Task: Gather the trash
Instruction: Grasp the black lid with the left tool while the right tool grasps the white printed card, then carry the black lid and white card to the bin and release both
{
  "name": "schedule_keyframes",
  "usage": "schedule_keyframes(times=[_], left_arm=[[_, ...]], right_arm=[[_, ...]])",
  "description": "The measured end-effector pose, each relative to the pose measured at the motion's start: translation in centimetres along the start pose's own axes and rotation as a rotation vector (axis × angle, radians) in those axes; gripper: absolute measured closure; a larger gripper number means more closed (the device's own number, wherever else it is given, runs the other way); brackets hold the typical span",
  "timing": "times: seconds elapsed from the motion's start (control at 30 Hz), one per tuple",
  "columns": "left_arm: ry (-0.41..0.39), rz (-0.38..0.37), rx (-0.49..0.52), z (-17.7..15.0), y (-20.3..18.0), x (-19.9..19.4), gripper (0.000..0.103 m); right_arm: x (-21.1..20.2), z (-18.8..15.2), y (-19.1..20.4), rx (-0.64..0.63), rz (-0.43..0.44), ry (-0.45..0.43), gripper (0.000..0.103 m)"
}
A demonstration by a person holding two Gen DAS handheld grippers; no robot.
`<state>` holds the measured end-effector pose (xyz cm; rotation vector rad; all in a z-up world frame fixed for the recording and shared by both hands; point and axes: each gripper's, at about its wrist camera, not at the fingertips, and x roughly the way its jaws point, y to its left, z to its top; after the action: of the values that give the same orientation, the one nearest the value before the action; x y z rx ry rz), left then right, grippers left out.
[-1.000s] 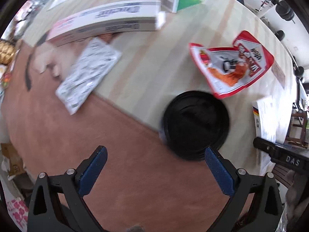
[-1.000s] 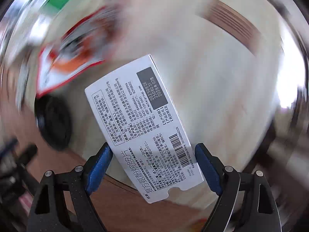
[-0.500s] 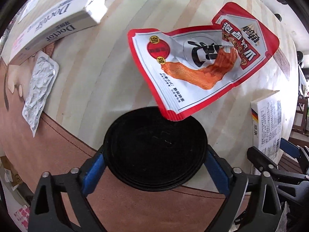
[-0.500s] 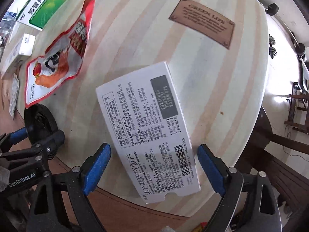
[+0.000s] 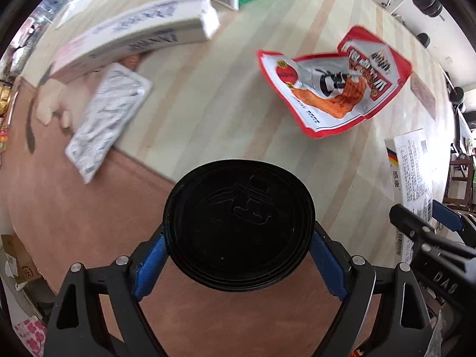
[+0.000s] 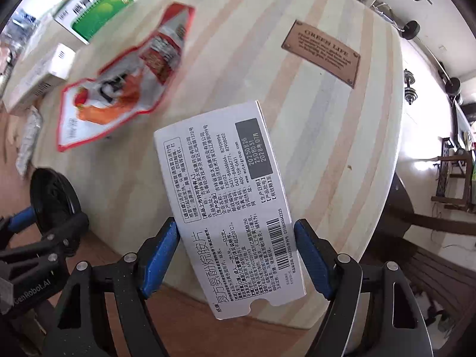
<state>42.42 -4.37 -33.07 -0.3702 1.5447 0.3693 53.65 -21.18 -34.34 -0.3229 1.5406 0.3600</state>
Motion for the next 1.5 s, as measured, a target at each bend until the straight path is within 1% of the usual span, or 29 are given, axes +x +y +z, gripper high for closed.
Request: schedule_keyframes(times=[0.1, 0.27, 0.3, 0.33, 0.4, 0.43, 0.47, 0.5, 0.53, 0.6, 0.63, 0.7, 0.73, 0.8, 0.83, 0.9, 0.93, 1.03, 1.1, 1.13, 1.23, 1.3, 1.4, 1.5], left_arm=[[-0.051, -0.003, -0.012, -1.6, 1.6, -2.3, 0.015], [-0.150, -0.019, -0.067, -5.2, 5.6, -7.1, 0.015], [-0.166, -0.021, -0.075, -5.8, 5.9, -7.8, 0.015], [-0.193, -0.023, -0.087, -7.1, 7.1, -9.1, 0.015], [-0.229, -0.022, -0.105, -7.6, 9.4, -10.1, 0.015], [-0.252, -0.027, -0.124, -9.2, 11.0, -11.3, 0.015], [-0.265, -0.029, -0.136, -9.2, 11.5, -11.5, 0.015], [-0.283, -0.034, -0.155, -10.8, 12.9, -12.4, 0.015], [-0.293, -0.038, -0.166, -11.2, 13.6, -12.6, 0.015], [-0.317, -0.046, -0.197, -13.4, 16.0, -13.2, 0.015], [-0.332, -0.053, -0.221, -15.2, 17.8, -13.6, 0.015], [-0.344, -0.058, -0.251, -17.7, 19.9, -13.7, 0.015], [-0.351, -0.065, -0.277, -20.1, 21.9, -13.8, 0.015], [-0.352, -0.069, -0.313, -23.3, 24.5, -13.6, 0.015], [-0.351, -0.073, -0.348, -25.8, 26.6, -13.3, 0.015], [-0.336, -0.070, -0.392, -28.8, 29.2, -12.4, 0.015], [-0.320, -0.073, -0.425, -30.8, 31.0, -11.5, 0.015], [-0.258, -0.086, -0.522, -35.3, 35.3, -8.5, 0.015], [-0.215, -0.101, -0.596, -38.0, 38.1, -6.0, 0.015], [-0.185, -0.112, -0.646, -39.6, 39.9, -4.1, 0.015], [-0.133, -0.142, -0.737, -42.4, 43.0, -0.1, 0.015], [-0.089, -0.202, -0.810, -44.2, 45.2, 3.8, 0.015], [-0.047, -0.258, -0.870, -45.9, 47.2, 8.7, 0.015], [0.021, -0.351, -0.942, -47.5, 49.3, 15.7, 0.014]], right_arm=[[-2.3, -0.4, 0.7, 0.019, 0.028, -0.024, 0.023], [-5.6, -2.6, 2.9, 0.036, 0.080, -0.065, 0.023], [-6.4, -3.3, 4.0, 0.031, 0.091, -0.075, 0.023], [-6.8, -3.9, 4.4, 0.028, 0.099, -0.083, 0.023], [-8.0, -5.5, 6.6, 0.013, 0.121, -0.100, 0.023], [-8.0, -6.3, 6.8, 0.006, 0.129, -0.106, 0.023], [-8.5, -7.4, 8.0, -0.005, 0.141, -0.115, 0.024], [-8.7, -8.3, 8.7, -0.016, 0.149, -0.121, 0.024], [-9.2, -9.5, 10.1, -0.036, 0.158, -0.129, 0.024], [-10.0, -11.4, 12.2, -0.062, 0.174, -0.143, 0.024], [-10.5, -12.8, 13.7, -0.078, 0.182, -0.149, 0.024], [-11.3, -15.6, 16.7, -0.107, 0.200, -0.159, 0.024], [-11.7, -17.1, 18.2, -0.124, 0.209, -0.161, 0.024], [-11.8, -20.4, 21.7, -0.161, 0.227, -0.154, 0.024], [-11.6, -21.8, 23.1, -0.178, 0.233, -0.149, 0.024], [-11.0, -25.2, 26.7, -0.227, 0.242, -0.127, 0.024], [-10.6, -26.7, 28.3, -0.248, 0.246, -0.112, 0.024], [-8.3, -31.2, 33.1, -0.318, 0.242, -0.057, 0.024], [-6.1, -33.8, 36.0, -0.367, 0.236, -0.007, 0.024], [-4.7, -35.1, 37.4, -0.387, 0.238, 0.024, 0.024], [0.0, -38.1, 40.9, -0.432, 0.239, 0.115, 0.024], [3.8, -39.8, 42.8, -0.454, 0.235, 0.175, 0.024], [9.2, -41.5, 44.6, -0.456, 0.239, 0.250, 0.024], [15.3, -42.7, 46.1, -0.447, 0.238, 0.312, 0.024]])
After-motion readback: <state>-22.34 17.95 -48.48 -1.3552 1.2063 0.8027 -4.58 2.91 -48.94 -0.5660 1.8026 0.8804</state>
